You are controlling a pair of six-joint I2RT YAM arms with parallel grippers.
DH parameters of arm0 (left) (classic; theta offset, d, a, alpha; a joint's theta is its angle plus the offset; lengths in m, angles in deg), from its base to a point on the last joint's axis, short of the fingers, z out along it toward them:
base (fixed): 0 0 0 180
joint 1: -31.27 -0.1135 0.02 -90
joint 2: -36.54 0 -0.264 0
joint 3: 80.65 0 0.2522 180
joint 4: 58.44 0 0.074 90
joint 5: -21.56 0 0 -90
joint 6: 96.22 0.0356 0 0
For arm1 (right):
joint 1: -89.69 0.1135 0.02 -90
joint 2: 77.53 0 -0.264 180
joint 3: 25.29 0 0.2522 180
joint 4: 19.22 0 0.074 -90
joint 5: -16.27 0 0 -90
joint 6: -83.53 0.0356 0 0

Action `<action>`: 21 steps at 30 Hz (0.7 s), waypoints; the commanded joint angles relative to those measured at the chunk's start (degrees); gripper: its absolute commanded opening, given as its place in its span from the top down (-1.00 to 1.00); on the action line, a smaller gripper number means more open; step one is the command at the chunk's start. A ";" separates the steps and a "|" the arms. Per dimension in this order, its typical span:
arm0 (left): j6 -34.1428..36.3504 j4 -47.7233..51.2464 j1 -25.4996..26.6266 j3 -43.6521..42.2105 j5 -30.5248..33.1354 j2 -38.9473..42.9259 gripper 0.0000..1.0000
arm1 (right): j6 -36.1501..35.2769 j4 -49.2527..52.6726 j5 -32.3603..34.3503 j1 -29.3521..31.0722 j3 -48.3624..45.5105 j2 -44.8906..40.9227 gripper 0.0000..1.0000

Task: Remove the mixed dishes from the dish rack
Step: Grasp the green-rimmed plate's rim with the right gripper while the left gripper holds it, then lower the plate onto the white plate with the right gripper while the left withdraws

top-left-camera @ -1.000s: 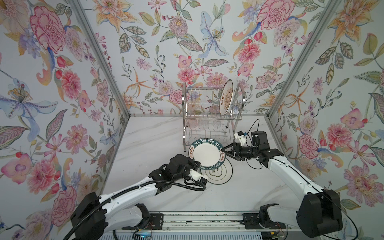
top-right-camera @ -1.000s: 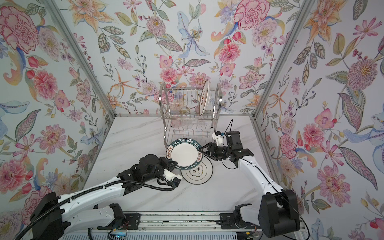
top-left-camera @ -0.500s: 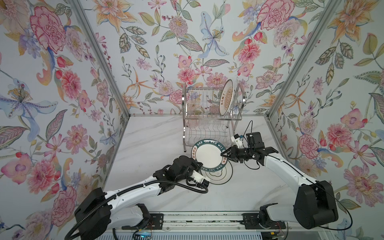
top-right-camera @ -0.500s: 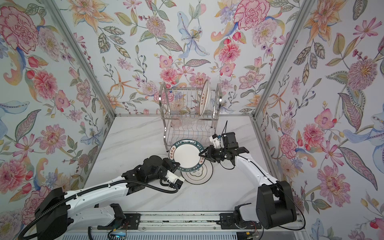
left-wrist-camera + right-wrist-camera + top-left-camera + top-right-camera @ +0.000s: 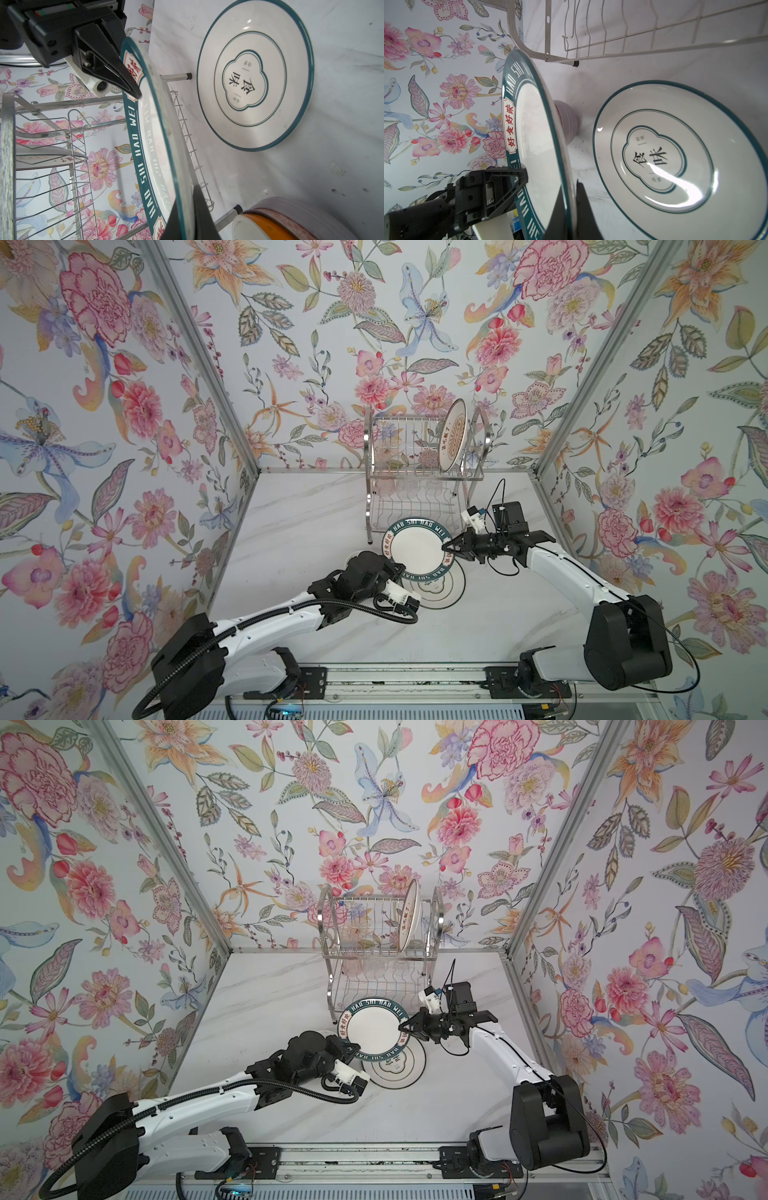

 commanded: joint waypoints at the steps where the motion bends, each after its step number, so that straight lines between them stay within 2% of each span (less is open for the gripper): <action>1: 0.47 -5.07 0.59 0.35 1.49 0.65 -0.01 | -0.93 0.43 3.67 -0.57 0.82 -2.32 1.00; 4: -0.96 -5.75 0.58 0.34 2.43 1.66 -0.61 | 0.20 -1.25 4.43 -1.90 0.22 -4.75 1.00; 5: -1.83 -5.95 0.58 0.43 3.12 2.13 -0.87 | 0.48 -1.91 4.69 -2.51 -0.13 -5.73 1.00; 6: -3.08 -6.04 0.61 0.52 3.69 2.78 -0.99 | 0.55 -2.27 5.00 -3.22 -0.58 -6.63 1.00; 13: -16.71 -7.60 -0.80 -0.12 2.90 10.76 -0.99 | -0.35 -1.43 9.25 -8.58 -4.27 -13.22 1.00; 18: -26.60 -5.84 -2.82 2.28 1.68 15.15 -0.99 | -4.18 5.36 15.22 -9.54 -4.77 -15.42 1.00; 21: -34.57 -5.62 -6.62 4.28 -2.83 16.50 -0.99 | -4.98 6.56 17.46 -9.54 -6.34 -16.50 1.00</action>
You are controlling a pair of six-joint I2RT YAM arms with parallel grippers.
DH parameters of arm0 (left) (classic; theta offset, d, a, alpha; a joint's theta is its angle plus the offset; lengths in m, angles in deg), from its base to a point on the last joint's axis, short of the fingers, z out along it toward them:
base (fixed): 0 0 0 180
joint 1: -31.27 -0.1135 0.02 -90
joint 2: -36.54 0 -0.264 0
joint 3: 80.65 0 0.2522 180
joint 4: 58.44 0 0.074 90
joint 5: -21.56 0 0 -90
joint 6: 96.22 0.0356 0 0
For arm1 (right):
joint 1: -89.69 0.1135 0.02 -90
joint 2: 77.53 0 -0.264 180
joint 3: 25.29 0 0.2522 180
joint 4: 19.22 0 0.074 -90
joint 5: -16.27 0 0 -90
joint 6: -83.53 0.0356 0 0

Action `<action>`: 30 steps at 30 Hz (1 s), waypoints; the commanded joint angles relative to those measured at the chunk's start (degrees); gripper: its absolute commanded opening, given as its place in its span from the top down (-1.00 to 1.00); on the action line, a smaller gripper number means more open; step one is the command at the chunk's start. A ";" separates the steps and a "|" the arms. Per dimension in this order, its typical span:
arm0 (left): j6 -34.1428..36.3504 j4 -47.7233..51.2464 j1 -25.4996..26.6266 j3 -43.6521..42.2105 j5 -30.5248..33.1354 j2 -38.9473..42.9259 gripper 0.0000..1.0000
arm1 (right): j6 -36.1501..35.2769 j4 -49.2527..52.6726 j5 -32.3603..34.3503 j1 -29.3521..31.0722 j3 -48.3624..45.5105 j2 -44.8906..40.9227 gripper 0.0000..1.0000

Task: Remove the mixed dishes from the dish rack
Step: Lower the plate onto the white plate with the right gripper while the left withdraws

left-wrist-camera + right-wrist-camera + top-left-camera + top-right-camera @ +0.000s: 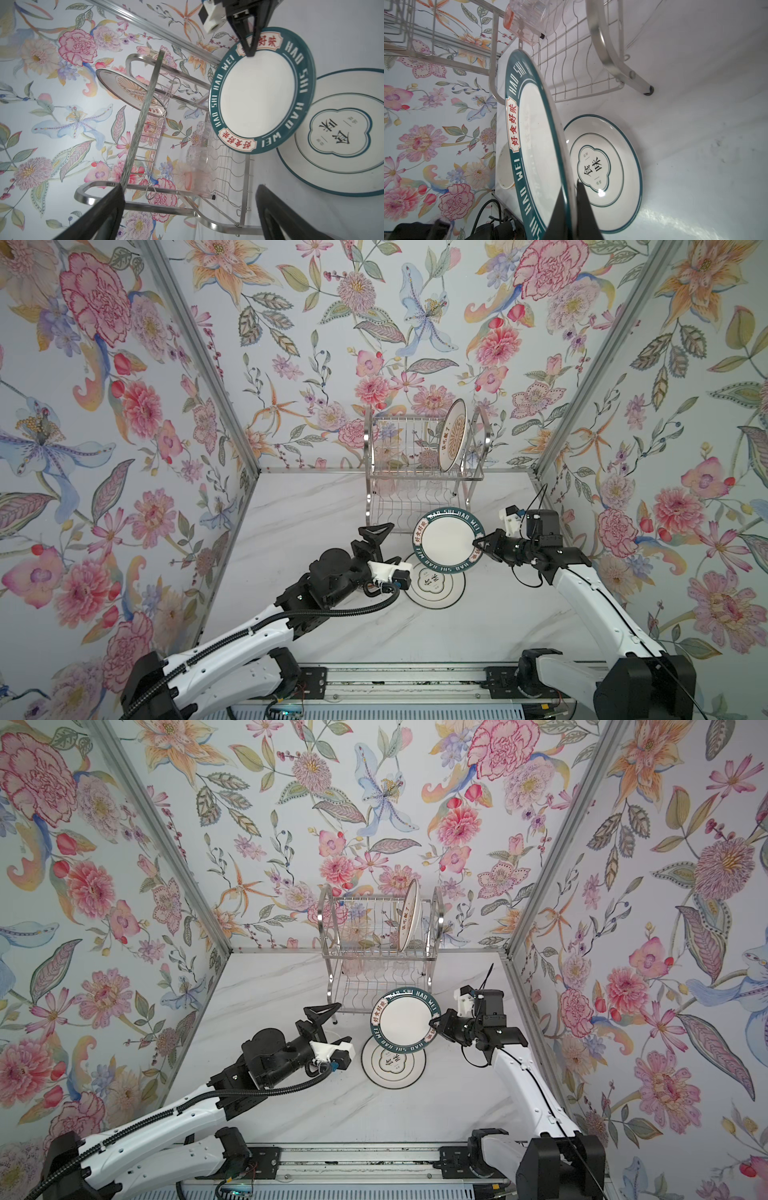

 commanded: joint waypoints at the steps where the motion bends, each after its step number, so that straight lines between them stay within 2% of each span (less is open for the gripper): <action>1: -13.85 0.00 -4.72 3.50 -6.27 1.64 -0.99 | -2.20 2.09 2.73 -0.16 -1.94 -2.29 1.00; 3: -20.26 0.03 -8.81 4.59 -12.47 1.58 -0.98 | -2.03 1.30 2.26 -0.07 -3.42 -2.68 1.00; 7: -28.23 0.20 -14.18 5.27 -22.51 0.13 -0.99 | -1.84 0.38 1.20 0.23 -5.65 -1.68 1.00; 15: -33.73 6.81 -18.60 6.98 -35.24 -4.87 -0.99 | -0.52 -4.07 0.38 1.90 -10.24 0.36 1.00; 19: -33.60 10.46 -18.96 8.47 -36.86 -6.99 -0.99 | -0.02 -6.04 0.36 2.72 -11.97 1.36 1.00; 30: -31.38 13.97 -18.99 9.13 -34.75 -8.91 -0.99 | 2.35 -12.28 0.54 4.54 -15.82 3.77 1.00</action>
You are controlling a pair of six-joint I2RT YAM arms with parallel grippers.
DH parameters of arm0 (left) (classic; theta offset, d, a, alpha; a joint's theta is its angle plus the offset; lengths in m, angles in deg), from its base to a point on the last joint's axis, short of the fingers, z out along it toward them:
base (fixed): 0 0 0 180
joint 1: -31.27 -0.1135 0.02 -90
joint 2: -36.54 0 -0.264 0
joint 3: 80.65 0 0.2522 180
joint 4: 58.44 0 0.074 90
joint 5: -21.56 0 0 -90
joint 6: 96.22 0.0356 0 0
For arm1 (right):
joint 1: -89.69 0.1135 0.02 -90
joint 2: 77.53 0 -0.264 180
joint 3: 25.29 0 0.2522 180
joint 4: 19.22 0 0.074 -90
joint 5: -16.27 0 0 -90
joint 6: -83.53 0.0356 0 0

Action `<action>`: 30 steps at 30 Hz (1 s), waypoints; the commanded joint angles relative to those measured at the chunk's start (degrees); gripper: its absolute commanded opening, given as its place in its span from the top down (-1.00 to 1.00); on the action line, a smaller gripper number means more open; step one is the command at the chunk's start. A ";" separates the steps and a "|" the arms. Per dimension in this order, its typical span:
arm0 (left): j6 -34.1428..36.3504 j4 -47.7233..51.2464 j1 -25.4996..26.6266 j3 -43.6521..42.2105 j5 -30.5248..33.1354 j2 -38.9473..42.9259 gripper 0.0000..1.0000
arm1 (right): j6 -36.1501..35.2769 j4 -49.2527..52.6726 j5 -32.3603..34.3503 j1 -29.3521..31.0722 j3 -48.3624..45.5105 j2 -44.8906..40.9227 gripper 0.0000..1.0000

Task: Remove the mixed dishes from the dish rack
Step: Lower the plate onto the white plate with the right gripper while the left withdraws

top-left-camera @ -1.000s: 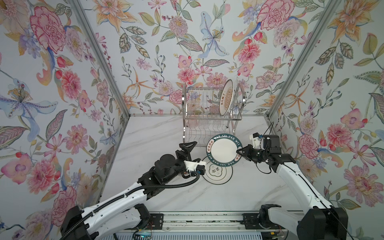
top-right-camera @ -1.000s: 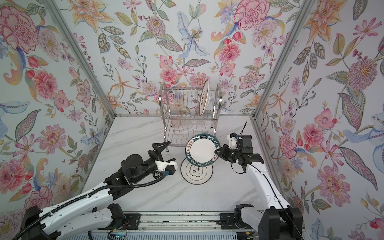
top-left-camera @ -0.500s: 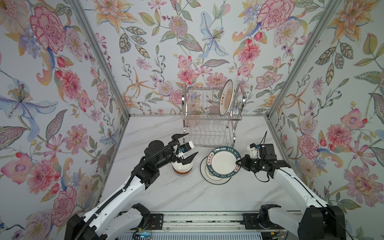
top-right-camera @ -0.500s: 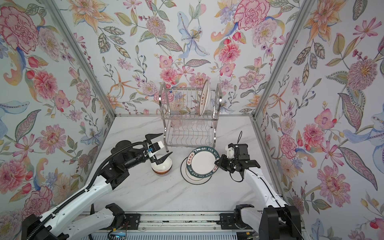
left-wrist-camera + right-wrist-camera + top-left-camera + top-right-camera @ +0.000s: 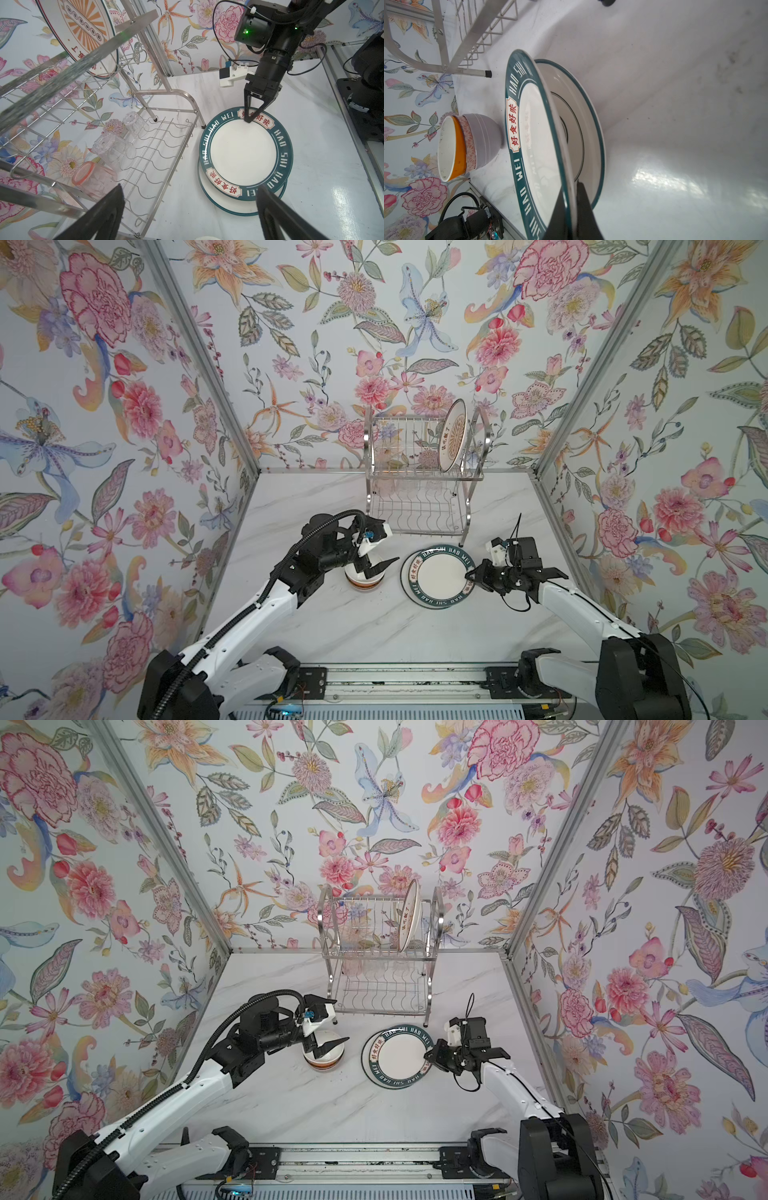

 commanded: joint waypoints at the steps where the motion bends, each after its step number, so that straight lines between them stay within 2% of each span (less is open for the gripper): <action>1: 0.71 1.91 -0.52 2.21 -0.26 -0.45 -0.99 | 1.06 -4.16 -1.28 0.62 -0.15 0.89 1.00; 6: -0.06 0.97 -0.50 1.90 -0.08 -0.63 -0.99 | 1.06 -4.96 -1.11 0.80 -0.50 2.10 1.00; 13: 0.61 -0.08 -0.55 1.59 -0.13 -0.83 -0.99 | 0.77 -4.20 -0.02 1.06 -0.24 2.73 0.80; 21: 0.58 -0.53 -0.47 1.18 -0.01 -0.54 -0.99 | 0.39 -3.07 0.78 1.38 0.36 3.84 0.57; 30: -0.20 -2.23 -0.46 1.42 0.42 -0.25 -0.99 | -1.95 1.32 5.28 3.76 3.86 5.94 0.18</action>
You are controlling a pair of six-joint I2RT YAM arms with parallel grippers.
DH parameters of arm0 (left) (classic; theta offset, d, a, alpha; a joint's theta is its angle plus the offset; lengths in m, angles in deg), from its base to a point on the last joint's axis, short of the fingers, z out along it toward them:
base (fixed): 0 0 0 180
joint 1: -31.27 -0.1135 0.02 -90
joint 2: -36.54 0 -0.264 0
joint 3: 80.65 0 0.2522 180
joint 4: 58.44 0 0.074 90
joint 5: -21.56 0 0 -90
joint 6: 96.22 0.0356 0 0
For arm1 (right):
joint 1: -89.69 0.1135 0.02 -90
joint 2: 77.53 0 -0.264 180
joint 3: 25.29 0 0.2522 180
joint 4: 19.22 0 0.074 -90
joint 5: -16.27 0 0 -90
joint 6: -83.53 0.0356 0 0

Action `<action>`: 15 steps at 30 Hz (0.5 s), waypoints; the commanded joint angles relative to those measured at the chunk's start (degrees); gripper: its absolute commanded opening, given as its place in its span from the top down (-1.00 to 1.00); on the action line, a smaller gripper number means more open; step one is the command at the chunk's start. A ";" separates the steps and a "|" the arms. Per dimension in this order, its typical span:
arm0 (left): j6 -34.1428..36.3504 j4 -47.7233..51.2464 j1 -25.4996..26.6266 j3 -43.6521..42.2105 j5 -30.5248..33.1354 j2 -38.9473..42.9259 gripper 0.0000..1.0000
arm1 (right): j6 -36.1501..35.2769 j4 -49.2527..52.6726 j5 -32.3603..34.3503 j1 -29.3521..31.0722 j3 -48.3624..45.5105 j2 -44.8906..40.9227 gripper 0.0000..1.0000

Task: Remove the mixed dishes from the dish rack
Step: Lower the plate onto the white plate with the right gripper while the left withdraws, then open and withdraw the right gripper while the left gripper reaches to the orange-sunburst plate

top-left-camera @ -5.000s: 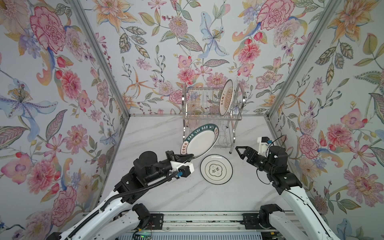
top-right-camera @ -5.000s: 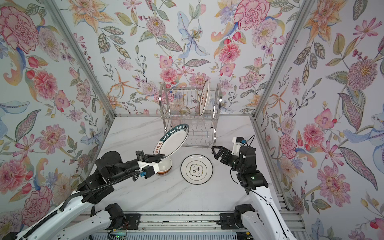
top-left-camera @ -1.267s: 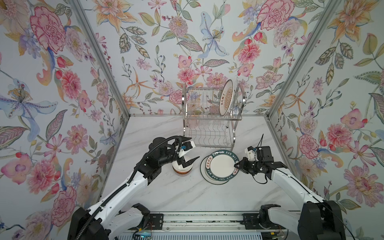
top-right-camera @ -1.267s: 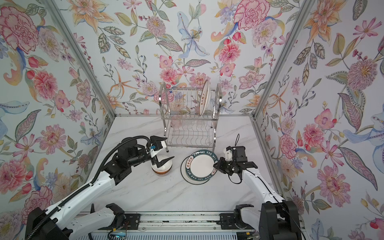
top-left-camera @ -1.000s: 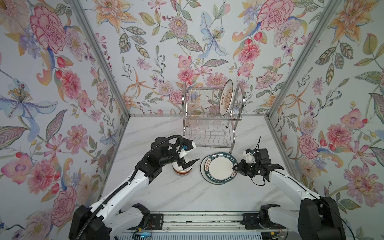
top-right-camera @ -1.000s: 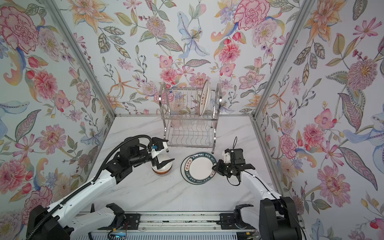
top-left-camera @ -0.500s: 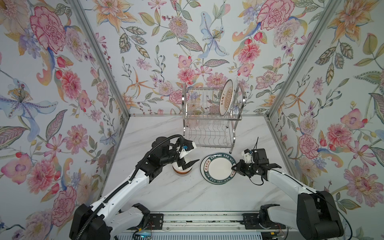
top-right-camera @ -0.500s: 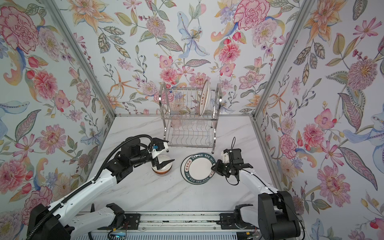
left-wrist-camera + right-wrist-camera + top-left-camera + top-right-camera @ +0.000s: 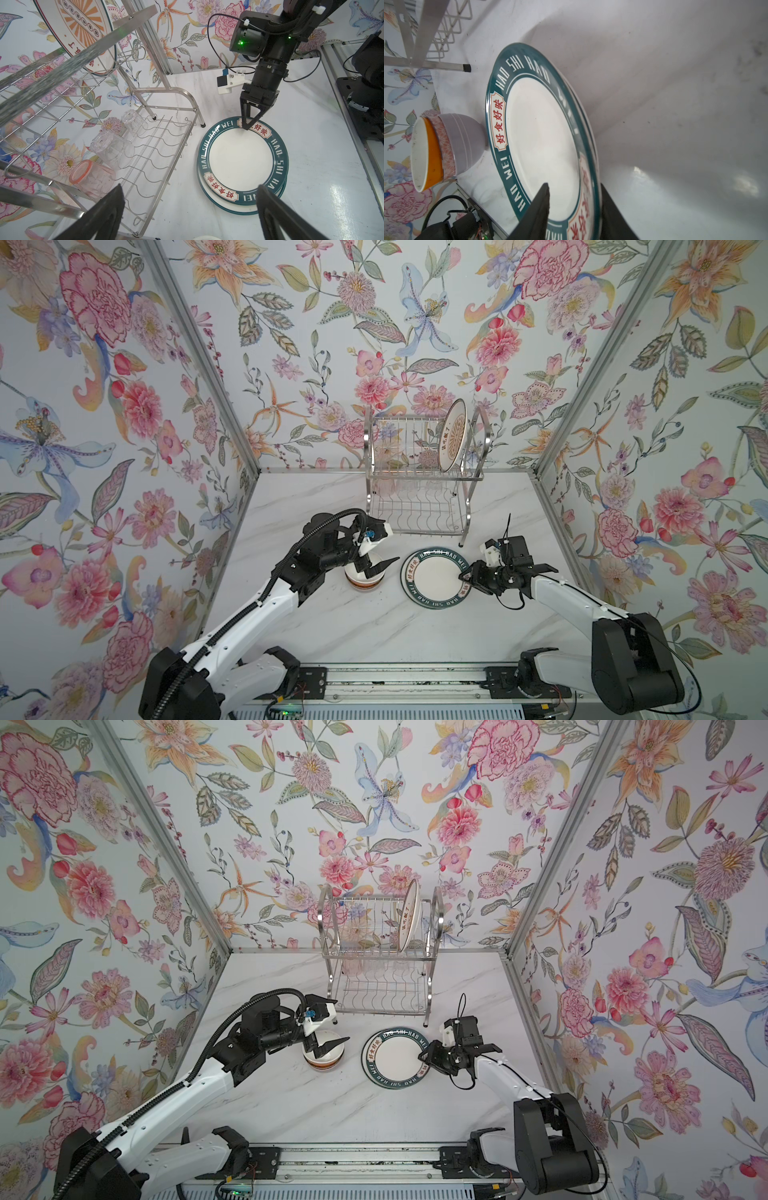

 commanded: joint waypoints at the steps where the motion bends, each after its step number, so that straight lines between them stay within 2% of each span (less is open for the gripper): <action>1: -0.11 -2.18 -0.41 1.18 0.78 0.49 -0.99 | -1.25 2.03 2.27 1.04 2.56 1.04 0.15; 12: -1.35 -8.82 -0.45 -0.75 3.59 2.16 -0.99 | -2.03 4.24 6.35 3.33 4.86 2.64 -0.03; 15: -4.05 -12.02 -0.17 -0.93 8.83 2.46 -0.99 | -2.52 5.45 7.93 3.68 5.97 2.57 -0.06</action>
